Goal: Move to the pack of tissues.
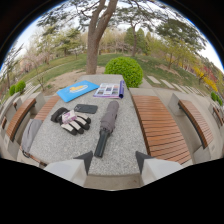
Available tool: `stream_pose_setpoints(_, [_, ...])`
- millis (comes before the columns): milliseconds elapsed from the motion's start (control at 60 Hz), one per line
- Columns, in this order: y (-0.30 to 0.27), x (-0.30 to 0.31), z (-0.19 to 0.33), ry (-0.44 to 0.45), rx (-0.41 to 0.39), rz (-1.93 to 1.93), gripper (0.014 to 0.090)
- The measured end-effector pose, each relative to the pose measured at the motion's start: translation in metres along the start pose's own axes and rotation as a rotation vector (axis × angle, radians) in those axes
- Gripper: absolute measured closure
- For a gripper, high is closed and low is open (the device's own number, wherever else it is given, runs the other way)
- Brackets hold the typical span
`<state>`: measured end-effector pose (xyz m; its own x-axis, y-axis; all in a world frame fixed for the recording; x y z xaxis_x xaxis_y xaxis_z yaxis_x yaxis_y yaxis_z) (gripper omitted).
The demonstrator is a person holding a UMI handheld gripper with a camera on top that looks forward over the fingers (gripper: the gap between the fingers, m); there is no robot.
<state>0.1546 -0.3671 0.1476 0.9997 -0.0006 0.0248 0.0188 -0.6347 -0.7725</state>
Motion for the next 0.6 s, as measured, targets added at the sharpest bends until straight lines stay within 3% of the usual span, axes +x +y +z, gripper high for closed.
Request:
stream_pose_setpoints(383, [0.004,-0.036,0.009,-0.042,-0.017,-0.007,0.0200])
stream_pose_setpoints(600, [0.002,-0.111,0.039,-0.083,-0.041,-0.013,0.0201])
